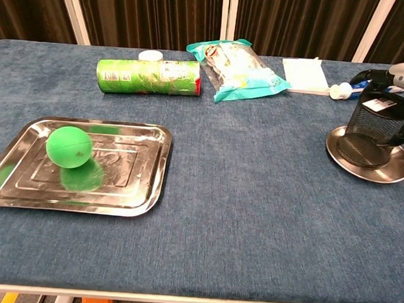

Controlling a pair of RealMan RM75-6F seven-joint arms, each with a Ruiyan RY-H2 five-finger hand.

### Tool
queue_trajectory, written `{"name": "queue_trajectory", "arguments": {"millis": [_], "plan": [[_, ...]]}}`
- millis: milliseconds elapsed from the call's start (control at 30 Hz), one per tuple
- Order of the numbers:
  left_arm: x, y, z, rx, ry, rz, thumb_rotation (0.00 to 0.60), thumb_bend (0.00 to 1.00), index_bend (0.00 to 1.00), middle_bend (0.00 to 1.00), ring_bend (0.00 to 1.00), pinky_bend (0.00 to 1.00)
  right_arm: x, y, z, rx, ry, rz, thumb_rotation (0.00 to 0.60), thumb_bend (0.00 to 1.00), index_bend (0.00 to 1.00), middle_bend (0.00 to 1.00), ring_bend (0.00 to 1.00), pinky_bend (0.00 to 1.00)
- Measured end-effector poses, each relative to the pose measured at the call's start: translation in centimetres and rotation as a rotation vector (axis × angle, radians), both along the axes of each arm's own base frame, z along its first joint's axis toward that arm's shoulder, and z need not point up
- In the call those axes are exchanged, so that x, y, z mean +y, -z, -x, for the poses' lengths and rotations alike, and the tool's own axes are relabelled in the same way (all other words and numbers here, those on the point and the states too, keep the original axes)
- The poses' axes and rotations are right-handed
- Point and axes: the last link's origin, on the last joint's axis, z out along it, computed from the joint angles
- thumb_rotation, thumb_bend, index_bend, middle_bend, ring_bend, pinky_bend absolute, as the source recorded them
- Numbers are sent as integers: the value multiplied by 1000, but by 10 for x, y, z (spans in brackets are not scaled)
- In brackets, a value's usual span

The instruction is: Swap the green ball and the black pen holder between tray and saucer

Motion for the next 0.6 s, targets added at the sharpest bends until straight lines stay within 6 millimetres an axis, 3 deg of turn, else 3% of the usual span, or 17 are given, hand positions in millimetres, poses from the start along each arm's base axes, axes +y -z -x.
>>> {"name": "queue_trajectory", "arguments": {"millis": [300,467,600], "plan": [[0,-1,0,-4,0,-1,600,168,146,108,52,160,2,-16,-15,-51,-54,43,600,141,219,316,245,552],[0,0,2,-11,-4,-1,600,168,147,108,52,160,-5,-22,-46,-100,-132,54,600,141,225,318,246,552],[-2,-1,4,-15,-9,-3,600,168,147,108,52,160,-13,-13,-73,-123,-195,34,600,141,226,318,247,548]]}}
